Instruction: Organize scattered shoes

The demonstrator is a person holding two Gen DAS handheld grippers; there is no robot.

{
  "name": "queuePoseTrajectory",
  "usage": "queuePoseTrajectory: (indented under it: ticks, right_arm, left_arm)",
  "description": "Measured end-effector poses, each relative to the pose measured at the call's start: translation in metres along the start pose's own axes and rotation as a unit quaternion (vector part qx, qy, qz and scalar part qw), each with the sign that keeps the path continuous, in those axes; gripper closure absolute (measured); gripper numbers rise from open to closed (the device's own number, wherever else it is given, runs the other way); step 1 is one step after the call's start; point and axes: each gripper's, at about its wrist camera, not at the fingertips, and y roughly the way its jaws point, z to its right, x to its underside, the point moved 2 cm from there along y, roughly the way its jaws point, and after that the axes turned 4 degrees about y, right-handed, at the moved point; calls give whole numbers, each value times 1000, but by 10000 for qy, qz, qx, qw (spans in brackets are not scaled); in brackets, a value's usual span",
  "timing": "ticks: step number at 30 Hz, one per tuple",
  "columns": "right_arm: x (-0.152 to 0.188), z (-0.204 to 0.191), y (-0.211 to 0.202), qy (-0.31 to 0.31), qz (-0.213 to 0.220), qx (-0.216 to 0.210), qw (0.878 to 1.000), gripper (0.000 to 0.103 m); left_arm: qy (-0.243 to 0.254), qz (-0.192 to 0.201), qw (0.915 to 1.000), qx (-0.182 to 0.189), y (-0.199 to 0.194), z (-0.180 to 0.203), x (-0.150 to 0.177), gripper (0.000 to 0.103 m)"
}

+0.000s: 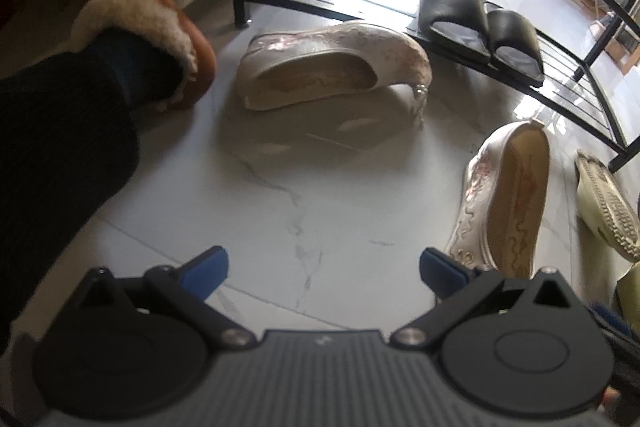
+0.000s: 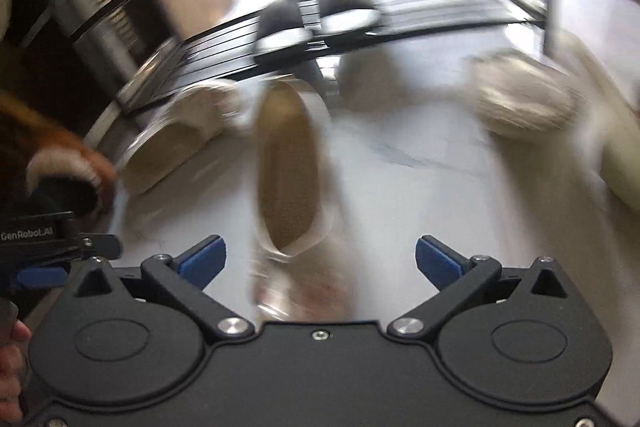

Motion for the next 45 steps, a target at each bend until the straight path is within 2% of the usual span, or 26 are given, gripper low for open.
queuePoseTrajectory:
  ticks: [3, 6, 8, 10, 13, 17, 19, 20, 21, 25, 29, 31, 33, 38, 45]
  right_arm:
    - [10, 48, -31, 865, 482, 320, 9946, 0]
    - [20, 94, -45, 1753, 682, 103, 9821, 0]
    - [21, 113, -45, 2227, 739, 24, 9721, 0]
    - [22, 124, -44, 2526, 802, -124, 9642, 0]
    - [25, 133, -34, 2942, 708, -623, 9511, 0]
    - [21, 134, -26, 2924, 672, -847, 9502, 0]
    - [20, 133, -23, 2905, 633, -896, 9506, 0]
    - [21, 134, -22, 2914, 615, -921, 9502, 0]
    - [21, 134, -22, 2942, 598, -936, 9493, 0]
    - [21, 139, -16, 3077, 453, -990, 9452, 0]
    - [24, 140, -6, 3221, 227, -1013, 9410, 0]
    - [23, 138, -2, 3212, 178, -1086, 9406, 0]
    - [22, 138, 0, 3211, 166, -1141, 9400, 0]
    - [21, 137, 5, 3265, 125, -1251, 9368, 0]
    - [20, 137, 12, 3347, 57, -1393, 9320, 0]
  left_arm:
    - [43, -47, 10000, 52, 5, 3, 4, 1]
    - [98, -52, 9999, 130, 14, 6, 8, 1]
    - [307, -26, 9995, 44, 22, 13, 6, 1]
    - [382, 92, 9991, 131, 26, 17, 2, 1]
    - [427, 433, 9969, 501, 31, 25, -14, 1]
    - [133, 684, 9911, 1139, 48, 30, -45, 1]
    - [-64, 592, 9898, 1295, 57, 30, -62, 1]
    - [-344, 470, 9892, 1343, 68, 29, -83, 1]
    - [-394, 448, 9892, 1340, 70, 28, -85, 1]
    - [-1209, 132, 9835, 1339, 95, 22, -128, 1]
    - [-1378, -153, 9843, 1096, 121, 32, -154, 1]
    - [-1500, -292, 9821, 1097, 132, 37, -161, 1]
    - [-1777, -416, 9765, 1148, 143, 36, -165, 1]
    - [-2213, -300, 9673, 1200, 157, 31, -174, 1]
    - [-2504, -147, 9627, 1014, 171, 19, -181, 1]
